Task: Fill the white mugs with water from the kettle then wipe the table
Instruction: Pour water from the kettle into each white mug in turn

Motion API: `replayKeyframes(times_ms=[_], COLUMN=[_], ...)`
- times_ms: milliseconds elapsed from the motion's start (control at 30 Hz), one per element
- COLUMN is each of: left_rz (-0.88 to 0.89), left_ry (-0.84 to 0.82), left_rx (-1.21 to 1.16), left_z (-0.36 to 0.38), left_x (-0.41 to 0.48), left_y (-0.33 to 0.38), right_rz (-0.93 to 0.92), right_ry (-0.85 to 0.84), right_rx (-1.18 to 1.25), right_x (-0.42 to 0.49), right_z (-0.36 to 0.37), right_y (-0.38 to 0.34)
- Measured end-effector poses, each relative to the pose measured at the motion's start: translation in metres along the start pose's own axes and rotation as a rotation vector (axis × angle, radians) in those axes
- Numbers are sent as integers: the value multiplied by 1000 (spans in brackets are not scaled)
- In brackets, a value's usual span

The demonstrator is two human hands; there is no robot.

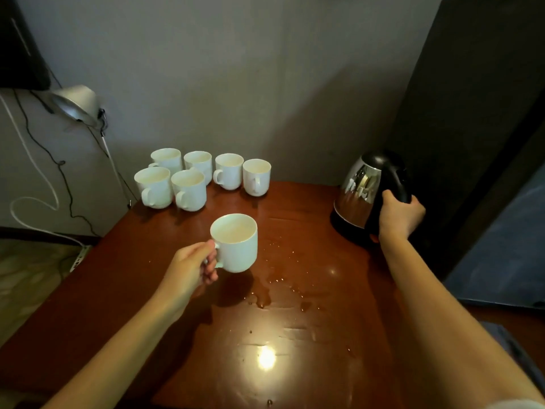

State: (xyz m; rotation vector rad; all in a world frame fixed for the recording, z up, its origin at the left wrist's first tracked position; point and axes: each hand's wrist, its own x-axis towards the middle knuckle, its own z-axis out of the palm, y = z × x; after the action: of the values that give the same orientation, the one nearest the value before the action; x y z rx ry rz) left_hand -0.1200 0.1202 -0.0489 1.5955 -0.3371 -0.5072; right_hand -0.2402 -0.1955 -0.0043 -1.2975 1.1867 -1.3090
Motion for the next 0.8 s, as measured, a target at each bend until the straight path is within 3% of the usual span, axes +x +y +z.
replayKeyframes(times_ms=[167, 533, 700, 800], left_rz=[33, 20, 23, 41], left_ry=[-14, -30, -68, -7], left_rx=[11, -20, 70, 73], left_z=[3, 4, 7, -35], left_x=[-1, -2, 9, -33], left_y=[4, -5, -12, -17], right_rz=[-58, -240, -198, -117], right_ry=[2, -220, -355, -482], right_rx=[40, 237, 215, 283], right_x=[0, -24, -32, -83], right_z=[-2, -61, -93, -119], right_y=[-9, -64, -73, -69])
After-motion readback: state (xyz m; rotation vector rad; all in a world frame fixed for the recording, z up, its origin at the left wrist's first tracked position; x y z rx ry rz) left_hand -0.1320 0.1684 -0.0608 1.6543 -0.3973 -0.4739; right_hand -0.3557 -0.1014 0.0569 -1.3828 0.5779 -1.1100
